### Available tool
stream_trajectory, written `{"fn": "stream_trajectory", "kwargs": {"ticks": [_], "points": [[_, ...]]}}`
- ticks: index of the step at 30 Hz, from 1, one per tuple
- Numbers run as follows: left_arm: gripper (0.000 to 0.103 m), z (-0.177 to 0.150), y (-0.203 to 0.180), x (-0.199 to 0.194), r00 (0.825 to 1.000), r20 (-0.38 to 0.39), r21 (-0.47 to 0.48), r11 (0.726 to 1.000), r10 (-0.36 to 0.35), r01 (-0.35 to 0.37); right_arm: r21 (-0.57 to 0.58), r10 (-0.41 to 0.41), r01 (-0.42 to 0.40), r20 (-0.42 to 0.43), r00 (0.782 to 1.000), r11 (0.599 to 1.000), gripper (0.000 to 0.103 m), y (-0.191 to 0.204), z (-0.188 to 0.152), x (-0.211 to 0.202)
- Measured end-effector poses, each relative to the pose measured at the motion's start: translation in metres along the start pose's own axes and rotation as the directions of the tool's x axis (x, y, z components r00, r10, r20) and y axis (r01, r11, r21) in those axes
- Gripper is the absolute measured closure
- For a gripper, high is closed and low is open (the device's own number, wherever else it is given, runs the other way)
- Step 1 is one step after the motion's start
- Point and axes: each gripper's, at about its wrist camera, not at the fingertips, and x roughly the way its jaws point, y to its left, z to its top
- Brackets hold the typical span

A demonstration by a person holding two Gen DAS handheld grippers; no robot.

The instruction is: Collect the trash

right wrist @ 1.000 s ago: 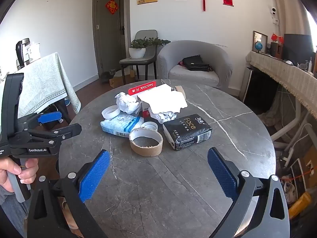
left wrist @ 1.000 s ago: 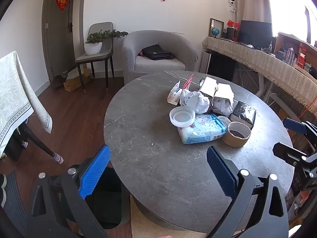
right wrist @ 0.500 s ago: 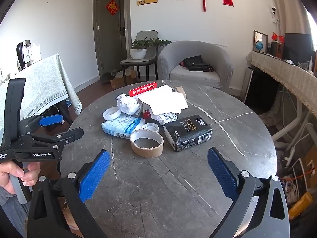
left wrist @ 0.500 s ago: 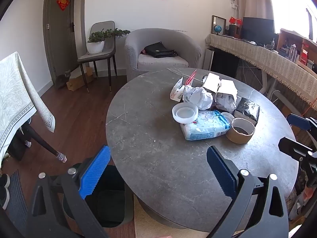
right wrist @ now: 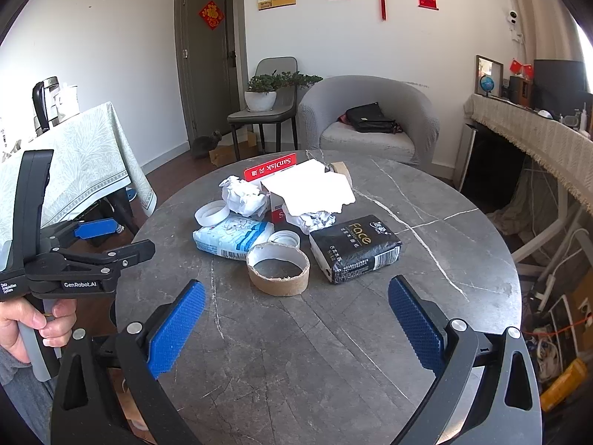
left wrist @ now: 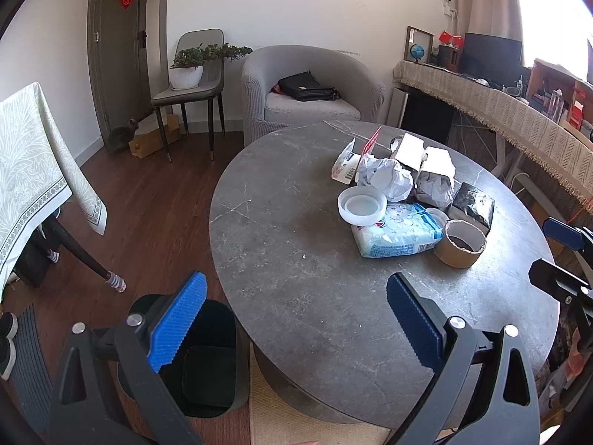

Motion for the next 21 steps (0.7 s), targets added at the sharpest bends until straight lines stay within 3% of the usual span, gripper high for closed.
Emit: {"fn": "stream_trajectory", "kwargs": {"ticks": [21], "points": [[0.003,-0.0007,0.0112,0.0026,1.0,-0.011,-0.042,0.999,-0.002,0.002,-0.003,0.007,-0.007,-0.003,1.0,1.0,0.003,0.0049,-0.0008,0.0003]]}}
